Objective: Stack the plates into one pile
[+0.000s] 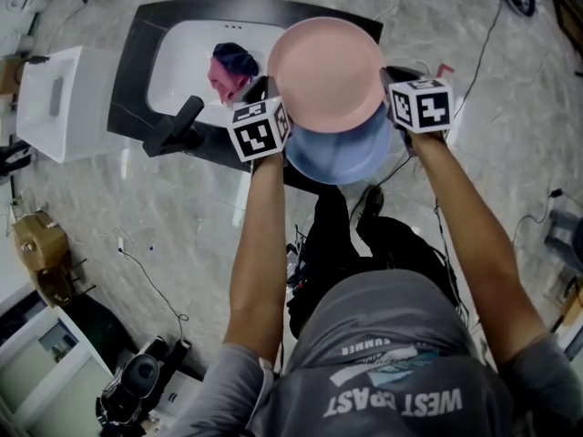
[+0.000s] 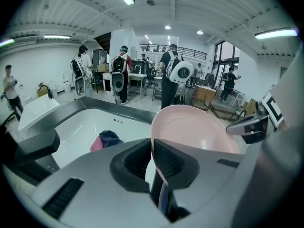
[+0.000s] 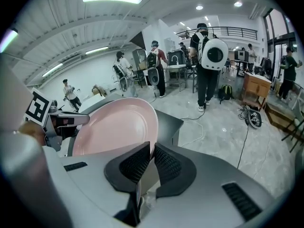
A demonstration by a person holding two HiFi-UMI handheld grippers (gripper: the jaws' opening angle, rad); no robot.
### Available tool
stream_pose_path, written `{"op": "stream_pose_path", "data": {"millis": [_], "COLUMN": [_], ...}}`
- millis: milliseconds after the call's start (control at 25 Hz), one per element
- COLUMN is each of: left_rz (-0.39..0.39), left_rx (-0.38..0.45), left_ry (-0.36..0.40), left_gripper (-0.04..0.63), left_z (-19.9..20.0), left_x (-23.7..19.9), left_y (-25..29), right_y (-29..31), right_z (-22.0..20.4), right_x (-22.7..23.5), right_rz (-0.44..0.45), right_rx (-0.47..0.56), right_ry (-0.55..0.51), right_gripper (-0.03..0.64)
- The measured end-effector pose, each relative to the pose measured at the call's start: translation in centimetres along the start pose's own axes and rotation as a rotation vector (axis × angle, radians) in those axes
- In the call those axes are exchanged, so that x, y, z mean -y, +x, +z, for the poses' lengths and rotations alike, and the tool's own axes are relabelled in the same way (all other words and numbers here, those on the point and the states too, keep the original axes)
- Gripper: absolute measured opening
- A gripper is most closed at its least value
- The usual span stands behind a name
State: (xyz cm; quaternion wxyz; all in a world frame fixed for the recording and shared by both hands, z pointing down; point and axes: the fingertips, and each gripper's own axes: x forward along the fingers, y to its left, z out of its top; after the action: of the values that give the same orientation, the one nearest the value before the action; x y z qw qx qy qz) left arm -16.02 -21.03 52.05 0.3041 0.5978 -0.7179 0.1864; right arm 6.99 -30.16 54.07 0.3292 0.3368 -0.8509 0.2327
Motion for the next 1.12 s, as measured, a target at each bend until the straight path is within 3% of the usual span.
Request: {"op": "stream_pose_path", "data": {"millis": [1120], "left_rz": [0.035], "left_rx": [-0.070], "left_ry": [-0.028], "left_gripper": [0.021], "left_z": [-7.6], "left_x": [-0.2], "left_y": [-3.8], "right_y": [-2.5], "right_z": [-6.4], "right_x": [-3.3], "right_rz": [0.055], "right_rx": [-0.084], "right_ry": [-0.063], "right_gripper": [0.058]}}
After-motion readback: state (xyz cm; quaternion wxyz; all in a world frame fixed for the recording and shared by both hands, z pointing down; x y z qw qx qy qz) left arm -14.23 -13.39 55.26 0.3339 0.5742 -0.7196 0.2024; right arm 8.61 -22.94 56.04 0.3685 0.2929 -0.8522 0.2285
